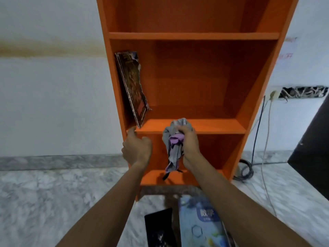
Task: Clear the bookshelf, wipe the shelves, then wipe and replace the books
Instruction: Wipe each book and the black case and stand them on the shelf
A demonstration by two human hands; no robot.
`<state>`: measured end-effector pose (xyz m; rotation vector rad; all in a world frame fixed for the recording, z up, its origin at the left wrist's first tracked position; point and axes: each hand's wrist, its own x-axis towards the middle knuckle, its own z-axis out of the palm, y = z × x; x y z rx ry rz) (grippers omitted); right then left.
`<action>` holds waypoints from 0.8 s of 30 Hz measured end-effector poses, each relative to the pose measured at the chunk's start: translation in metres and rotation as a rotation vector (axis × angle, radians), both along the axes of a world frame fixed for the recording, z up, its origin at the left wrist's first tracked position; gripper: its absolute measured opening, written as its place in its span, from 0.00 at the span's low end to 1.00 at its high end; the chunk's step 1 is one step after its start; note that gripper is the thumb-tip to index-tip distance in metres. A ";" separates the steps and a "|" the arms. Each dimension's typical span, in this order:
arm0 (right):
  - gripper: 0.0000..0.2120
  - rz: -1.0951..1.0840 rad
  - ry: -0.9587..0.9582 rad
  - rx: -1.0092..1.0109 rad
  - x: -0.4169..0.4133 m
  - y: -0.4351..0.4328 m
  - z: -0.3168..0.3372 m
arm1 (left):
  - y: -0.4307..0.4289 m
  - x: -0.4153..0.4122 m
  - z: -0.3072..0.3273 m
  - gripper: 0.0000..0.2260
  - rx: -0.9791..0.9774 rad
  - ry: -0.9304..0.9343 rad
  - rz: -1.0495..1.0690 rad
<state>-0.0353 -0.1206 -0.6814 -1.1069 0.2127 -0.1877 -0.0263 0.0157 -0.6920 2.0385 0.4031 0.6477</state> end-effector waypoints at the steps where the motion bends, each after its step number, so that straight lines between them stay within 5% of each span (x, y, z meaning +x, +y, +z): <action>1: 0.19 -0.013 0.002 0.057 -0.012 -0.008 -0.008 | -0.007 -0.015 -0.015 0.20 0.008 0.022 -0.035; 3: 0.08 -0.050 0.033 0.150 -0.043 -0.023 -0.031 | -0.023 -0.045 -0.050 0.15 -0.006 0.155 -0.167; 5: 0.15 -0.115 0.144 0.210 -0.071 -0.048 -0.072 | -0.039 -0.080 -0.096 0.02 -0.015 0.355 -0.354; 8: 0.15 -0.207 0.329 0.107 -0.109 -0.076 -0.135 | -0.062 -0.121 -0.176 0.18 -0.024 0.657 -0.566; 11: 0.10 -0.197 0.488 -0.142 -0.132 -0.100 -0.199 | -0.079 -0.148 -0.229 0.06 0.037 0.924 -0.644; 12: 0.10 -0.183 0.519 -0.257 -0.140 -0.106 -0.217 | -0.085 -0.152 -0.248 0.09 0.046 0.978 -0.655; 15: 0.21 -0.179 0.523 -0.552 -0.159 -0.114 -0.254 | -0.087 -0.156 -0.275 0.08 0.047 1.047 -0.722; 18: 0.18 0.032 0.542 -0.868 -0.176 -0.122 -0.282 | -0.082 -0.149 -0.288 0.15 -0.102 1.028 -0.576; 21: 0.28 0.172 0.517 -1.155 -0.187 -0.127 -0.313 | -0.081 -0.140 -0.298 0.10 -0.225 1.043 -0.586; 24: 0.32 0.161 0.439 -1.219 -0.181 -0.136 -0.342 | -0.081 -0.140 -0.294 0.12 -0.329 1.091 -0.607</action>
